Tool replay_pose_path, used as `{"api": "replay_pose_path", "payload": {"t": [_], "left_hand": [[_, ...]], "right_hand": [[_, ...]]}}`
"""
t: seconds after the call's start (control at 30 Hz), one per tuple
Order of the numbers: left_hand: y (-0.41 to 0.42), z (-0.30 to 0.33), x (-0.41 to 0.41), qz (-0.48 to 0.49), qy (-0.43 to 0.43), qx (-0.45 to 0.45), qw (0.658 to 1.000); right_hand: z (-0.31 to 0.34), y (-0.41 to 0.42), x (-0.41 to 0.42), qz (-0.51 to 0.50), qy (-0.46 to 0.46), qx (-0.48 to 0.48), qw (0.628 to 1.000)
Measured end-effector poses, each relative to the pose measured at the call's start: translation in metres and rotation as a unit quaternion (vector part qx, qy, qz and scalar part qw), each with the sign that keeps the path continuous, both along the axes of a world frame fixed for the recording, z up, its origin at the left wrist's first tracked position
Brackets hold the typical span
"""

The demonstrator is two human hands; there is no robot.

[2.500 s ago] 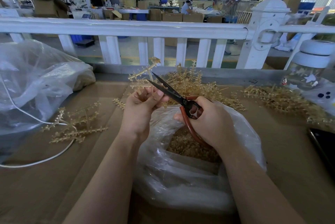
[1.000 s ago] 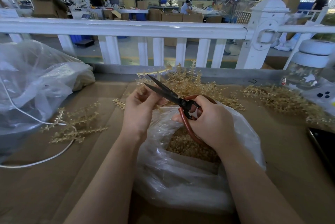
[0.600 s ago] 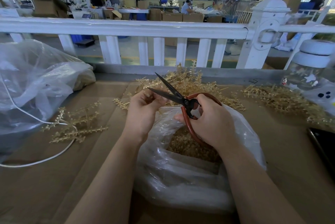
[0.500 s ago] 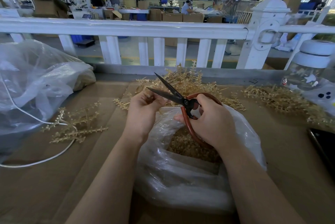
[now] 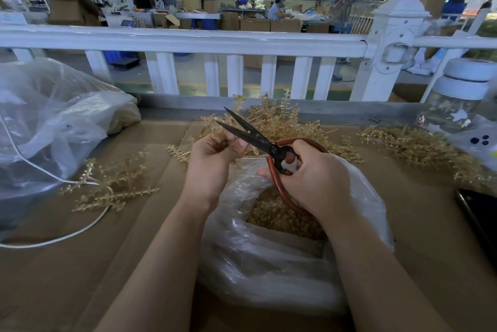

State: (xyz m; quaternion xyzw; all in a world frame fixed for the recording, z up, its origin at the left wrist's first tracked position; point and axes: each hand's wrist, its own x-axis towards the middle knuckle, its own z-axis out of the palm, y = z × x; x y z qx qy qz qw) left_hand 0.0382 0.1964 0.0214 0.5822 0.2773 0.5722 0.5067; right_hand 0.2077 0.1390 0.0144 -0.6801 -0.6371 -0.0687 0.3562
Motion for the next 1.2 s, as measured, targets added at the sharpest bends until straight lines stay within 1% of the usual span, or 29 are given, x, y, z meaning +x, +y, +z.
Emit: {"api": "replay_pose_path", "payload": {"t": [0.1, 0.27, 0.33, 0.47, 0.6, 0.77, 0.83, 0.93, 1.03, 1.13, 1.2], "left_hand": [[-0.0015, 0.0017, 0.0003, -0.002, 0.006, -0.009, 1.0], [-0.0013, 0.0002, 0.0032, 0.027, 0.037, -0.014, 0.999], [-0.002, -0.0001, 0.0041, 0.039, 0.026, -0.027, 0.999], [-0.0043, 0.0024, 0.0048, 0.029, -0.003, -0.033, 0.999], [-0.0037, 0.0037, 0.0039, 0.051, -0.019, -0.042, 0.998], [-0.0008, 0.0008, 0.0008, 0.105, 0.051, -0.045, 0.992], [-0.0008, 0.0013, 0.0006, 0.112, 0.061, -0.044, 0.991], [-0.0025, 0.0026, 0.0013, 0.107, 0.068, -0.033, 0.991], [-0.0048, 0.0048, 0.001, 0.078, 0.036, -0.031, 0.996], [-0.0067, 0.0067, -0.0005, 0.048, 0.033, -0.02, 0.998], [-0.0065, 0.0067, -0.0007, 0.041, 0.029, -0.03, 0.998]], "right_hand": [[-0.0006, 0.0005, 0.0003, -0.005, -0.009, 0.002, 1.0], [-0.0026, 0.0013, 0.0008, -0.005, -0.002, -0.006, 1.0], [-0.0027, 0.0019, 0.0001, -0.007, 0.001, -0.009, 1.0], [-0.0025, 0.0015, 0.0001, -0.007, 0.012, -0.007, 1.0], [-0.0017, -0.0001, -0.0003, -0.01, 0.022, 0.0, 1.0], [-0.0028, -0.0026, -0.0011, -0.002, 0.015, 0.039, 0.999], [-0.0026, -0.0028, -0.0013, 0.0, 0.011, 0.04, 0.999], [-0.0026, -0.0022, -0.0013, 0.003, -0.004, 0.02, 1.0], [-0.0029, -0.0019, -0.0011, 0.008, -0.002, 0.012, 1.0], [-0.0029, -0.0023, -0.0014, 0.01, 0.001, 0.013, 1.0], [-0.003, -0.0021, -0.0011, 0.012, 0.0, 0.011, 1.0]]}}
